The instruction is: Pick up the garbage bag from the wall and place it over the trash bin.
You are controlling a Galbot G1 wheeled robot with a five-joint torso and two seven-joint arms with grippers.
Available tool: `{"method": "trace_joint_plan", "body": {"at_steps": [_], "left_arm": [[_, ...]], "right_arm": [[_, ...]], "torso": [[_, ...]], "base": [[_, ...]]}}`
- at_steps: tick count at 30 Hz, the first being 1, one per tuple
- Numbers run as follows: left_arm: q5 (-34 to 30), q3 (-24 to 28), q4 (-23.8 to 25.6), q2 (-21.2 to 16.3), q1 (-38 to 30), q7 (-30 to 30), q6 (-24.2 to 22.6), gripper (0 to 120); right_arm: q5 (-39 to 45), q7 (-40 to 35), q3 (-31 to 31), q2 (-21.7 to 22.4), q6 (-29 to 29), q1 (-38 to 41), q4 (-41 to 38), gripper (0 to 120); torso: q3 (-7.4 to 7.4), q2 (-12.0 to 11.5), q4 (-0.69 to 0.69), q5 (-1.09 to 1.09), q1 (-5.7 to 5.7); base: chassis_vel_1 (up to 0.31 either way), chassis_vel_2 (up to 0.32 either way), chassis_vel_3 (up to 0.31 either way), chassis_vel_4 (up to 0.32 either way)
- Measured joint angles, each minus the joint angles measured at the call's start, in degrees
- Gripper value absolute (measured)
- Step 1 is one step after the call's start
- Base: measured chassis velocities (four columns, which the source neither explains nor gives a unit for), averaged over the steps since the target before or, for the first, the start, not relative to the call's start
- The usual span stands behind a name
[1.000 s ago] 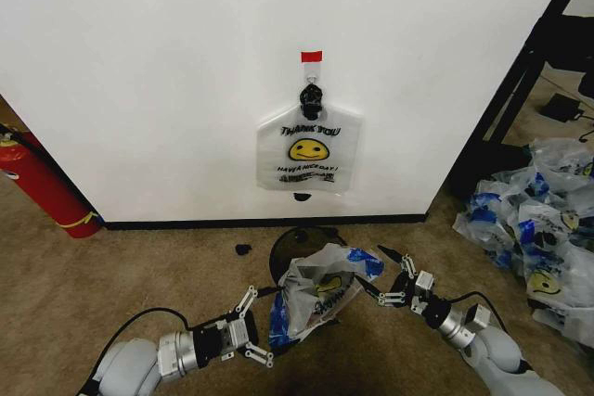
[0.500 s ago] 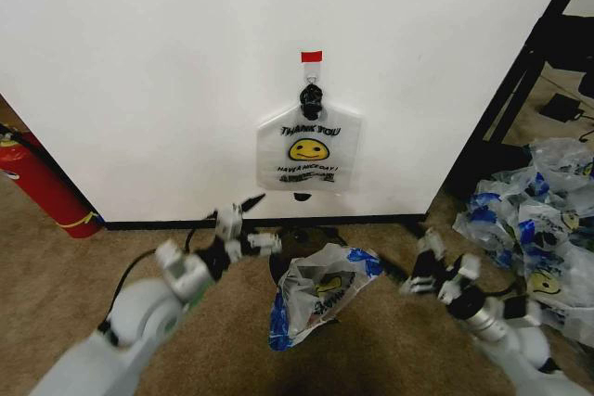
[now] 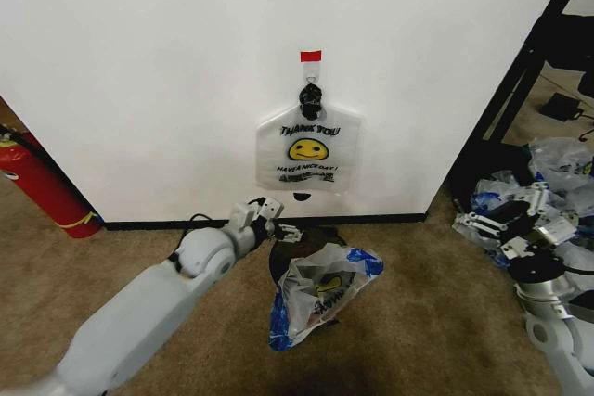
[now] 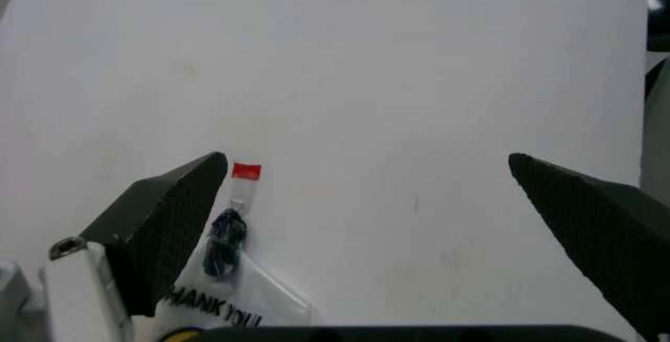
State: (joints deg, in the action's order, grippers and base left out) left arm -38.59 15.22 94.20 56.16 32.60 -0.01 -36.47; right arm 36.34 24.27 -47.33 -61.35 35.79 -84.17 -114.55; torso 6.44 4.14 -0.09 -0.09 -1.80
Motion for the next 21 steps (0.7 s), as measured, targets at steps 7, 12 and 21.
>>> {"method": "trace_joint_plan", "body": {"at_steps": [7, 12, 21], "left_arm": [[-2.0, 7.8, -2.8, 1.1, -5.9, -4.9, -6.4, 100], [-2.0, 9.6, -4.5, 2.1, -7.4, -5.5, -6.4, 98], [-3.9, 10.2, -5.1, 2.1, -7.8, -6.9, -6.0, 65]], "right_arm": [[-0.5, -0.6, 0.1, -1.0, -0.2, 0.0, -0.7, 100], [-0.8, -0.5, 0.1, -1.4, -0.2, -1.1, -1.2, 100], [-0.9, 0.0, -0.2, -1.7, 0.7, -2.4, -1.2, 100]], "torso": [[0.00, 0.0, 0.00, 0.00, 0.00], [0.00, 0.0, 0.00, 0.00, 0.01], [-0.01, 0.0, 0.00, -0.01, 0.01]], "base": [[0.000, 0.000, 0.000, 0.000], [0.000, 0.000, 0.000, 0.000], [0.000, 0.000, 0.000, 0.000]]}}
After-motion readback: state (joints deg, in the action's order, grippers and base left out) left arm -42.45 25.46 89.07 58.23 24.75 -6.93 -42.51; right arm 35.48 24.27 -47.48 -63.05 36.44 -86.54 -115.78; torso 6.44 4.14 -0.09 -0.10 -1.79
